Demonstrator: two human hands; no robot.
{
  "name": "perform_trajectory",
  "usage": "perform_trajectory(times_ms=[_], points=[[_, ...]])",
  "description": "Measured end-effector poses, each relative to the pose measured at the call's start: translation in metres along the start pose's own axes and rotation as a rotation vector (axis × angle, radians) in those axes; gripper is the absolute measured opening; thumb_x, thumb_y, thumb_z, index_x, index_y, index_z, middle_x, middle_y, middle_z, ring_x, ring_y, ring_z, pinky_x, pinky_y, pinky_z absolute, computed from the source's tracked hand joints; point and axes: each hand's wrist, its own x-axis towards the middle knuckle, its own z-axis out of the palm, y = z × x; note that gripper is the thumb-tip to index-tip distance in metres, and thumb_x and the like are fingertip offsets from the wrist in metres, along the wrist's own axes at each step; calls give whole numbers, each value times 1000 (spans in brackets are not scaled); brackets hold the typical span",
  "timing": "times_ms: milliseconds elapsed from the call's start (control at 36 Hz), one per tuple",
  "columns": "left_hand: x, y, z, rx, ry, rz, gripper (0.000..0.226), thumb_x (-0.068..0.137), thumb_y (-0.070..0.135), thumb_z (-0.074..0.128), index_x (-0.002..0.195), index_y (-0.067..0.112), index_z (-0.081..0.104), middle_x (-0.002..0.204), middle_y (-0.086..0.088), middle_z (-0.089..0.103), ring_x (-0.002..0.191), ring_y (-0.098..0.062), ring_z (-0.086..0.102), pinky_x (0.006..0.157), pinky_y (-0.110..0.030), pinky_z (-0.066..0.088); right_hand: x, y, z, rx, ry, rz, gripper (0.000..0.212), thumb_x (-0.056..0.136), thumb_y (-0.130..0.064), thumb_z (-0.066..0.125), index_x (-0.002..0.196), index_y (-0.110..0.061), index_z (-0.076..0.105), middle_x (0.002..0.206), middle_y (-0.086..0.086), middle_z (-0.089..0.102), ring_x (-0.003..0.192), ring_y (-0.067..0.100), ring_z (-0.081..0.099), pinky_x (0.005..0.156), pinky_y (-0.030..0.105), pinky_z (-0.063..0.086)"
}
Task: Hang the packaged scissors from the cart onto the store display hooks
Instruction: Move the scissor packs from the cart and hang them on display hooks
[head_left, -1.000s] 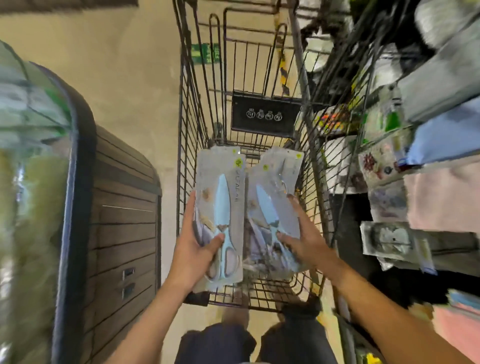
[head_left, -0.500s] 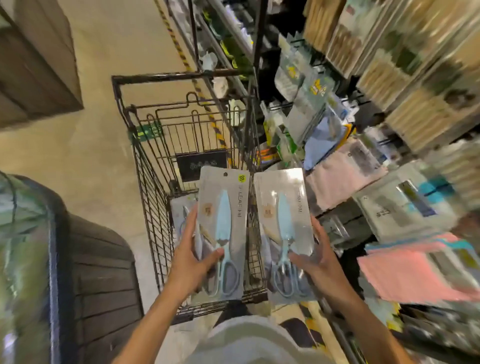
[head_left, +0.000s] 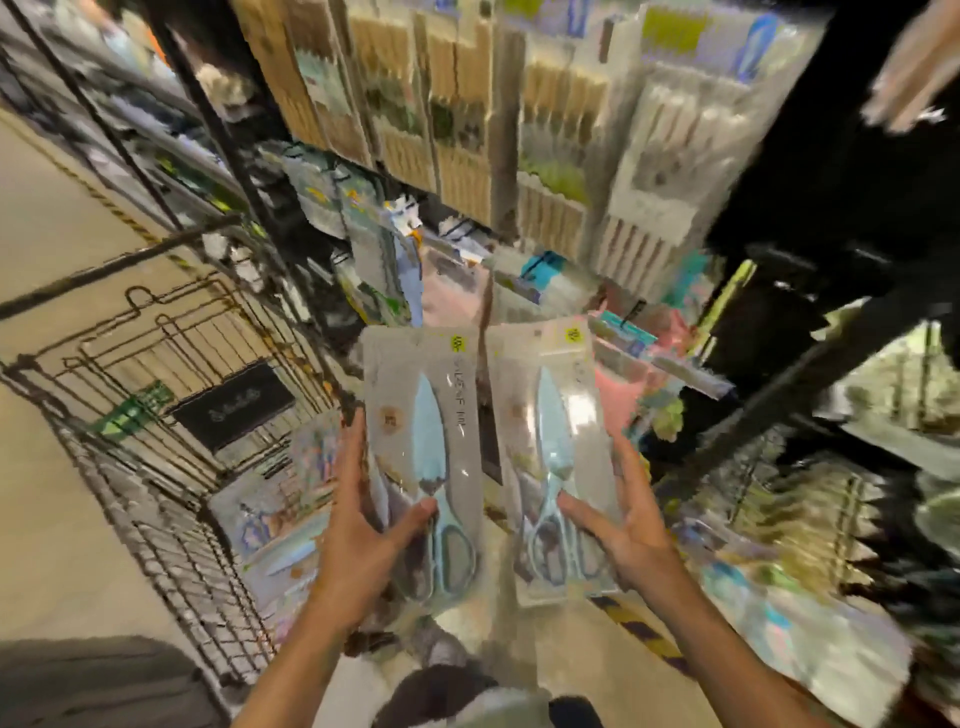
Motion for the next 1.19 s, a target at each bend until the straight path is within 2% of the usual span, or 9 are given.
perform_trajectory(times_ms=[139, 250, 333, 472, 556, 667, 833, 1028, 1194], points=[[-26, 30, 43, 37, -104, 81, 103, 80, 26, 83, 152, 58, 17, 156, 40, 23, 143, 12, 28, 121, -42, 29, -46, -3, -53, 43, 115, -14, 87, 81, -17, 77, 152, -39, 32, 152, -25, 40, 137, -2, 44, 108, 30, 47], [-42, 51, 64, -8, -218, 107, 103, 76, 37, 87, 152, 59, 21, 158, 25, 37, 144, -8, 43, 115, -52, 39, -84, -4, -81, 93, 220, -38, 87, 84, -3, 76, 153, -32, 32, 144, -27, 48, 127, -9, 52, 94, 15, 50], [-53, 68, 76, -50, -295, 143, 106, 79, 12, 85, 151, 60, 23, 156, 20, 42, 139, -11, 50, 114, -52, 43, -111, -10, -95, 132, 299, -38, 86, 85, 5, 73, 152, -32, 34, 134, -40, 51, 121, -14, 54, 92, 13, 52], [-66, 90, 91, -52, -434, 218, 103, 80, 0, 80, 155, 43, 23, 125, 61, 40, 119, 30, 43, 98, -2, 41, -157, -25, -106, 169, 436, -68, 82, 88, 2, 71, 151, -35, 34, 134, -38, 51, 118, -14, 56, 91, 15, 53], [-73, 104, 99, -28, -496, 281, 101, 80, 4, 81, 154, 40, 22, 124, 66, 33, 116, 38, 33, 89, 9, 32, -184, -34, -110, 133, 523, -98, 83, 88, -3, 74, 152, -36, 33, 147, -25, 46, 126, -9, 52, 90, 11, 50], [-83, 112, 107, -50, -533, 330, 101, 79, 7, 81, 154, 39, 21, 146, 41, 30, 122, 37, 28, 95, 7, 30, -217, -44, -114, 98, 633, -109, 84, 86, -3, 75, 149, -39, 33, 146, -22, 48, 128, -5, 53, 95, 14, 50], [-103, 120, 112, -35, -616, 362, 104, 80, 16, 82, 157, 45, 18, 156, 39, 20, 141, 19, 24, 119, -27, 24, -261, -61, -122, 50, 734, -125, 83, 86, -2, 75, 151, -33, 34, 142, -20, 53, 123, -4, 57, 89, 12, 51], [-127, 142, 131, -113, -682, 389, 100, 82, 12, 81, 151, 51, 19, 131, 67, 20, 122, 40, 21, 99, 6, 24, -289, -82, -140, -24, 799, -179, 83, 87, -13, 76, 151, -43, 32, 138, -37, 49, 127, -6, 53, 101, 26, 53], [-140, 176, 167, -141, -707, 408, 107, 81, 14, 83, 141, 74, 19, 141, 54, 27, 139, 10, 35, 116, -31, 30, -298, -91, -182, -1, 831, -243, 86, 86, -12, 77, 150, -46, 32, 145, -26, 50, 126, 3, 58, 96, 29, 56]])
